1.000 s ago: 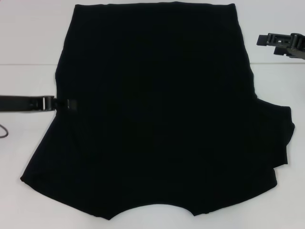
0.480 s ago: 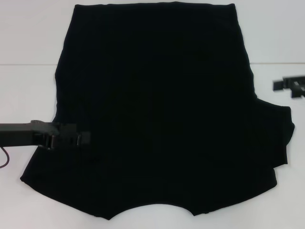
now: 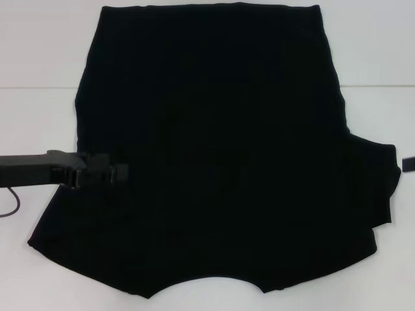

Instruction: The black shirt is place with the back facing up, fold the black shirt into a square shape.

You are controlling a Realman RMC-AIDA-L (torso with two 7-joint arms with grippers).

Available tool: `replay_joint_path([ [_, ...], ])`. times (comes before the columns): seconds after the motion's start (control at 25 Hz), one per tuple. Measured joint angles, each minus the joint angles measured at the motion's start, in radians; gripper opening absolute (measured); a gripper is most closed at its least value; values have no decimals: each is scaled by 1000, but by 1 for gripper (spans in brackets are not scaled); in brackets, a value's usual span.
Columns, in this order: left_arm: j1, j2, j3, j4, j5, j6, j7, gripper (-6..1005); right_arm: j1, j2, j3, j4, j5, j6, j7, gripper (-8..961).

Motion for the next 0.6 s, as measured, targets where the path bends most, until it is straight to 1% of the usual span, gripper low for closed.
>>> replay_joint_path([
  [0.08,0,0,0,0,-12,-1,0,656,-1,3,3,14,-24,0,0,632],
  [0.24,1,0,-1,0,-32,-1,4,656,6,17,1,58,-80,32,1,469],
  [0.4,3,0,-1,0,-39,-6,5,657,14,31,-4,98,-113,85,1,456],
  [0.6,6,-1,-2,-1,-49,-11,5,659,17,48,-5,105,-119,118,1,439],
])
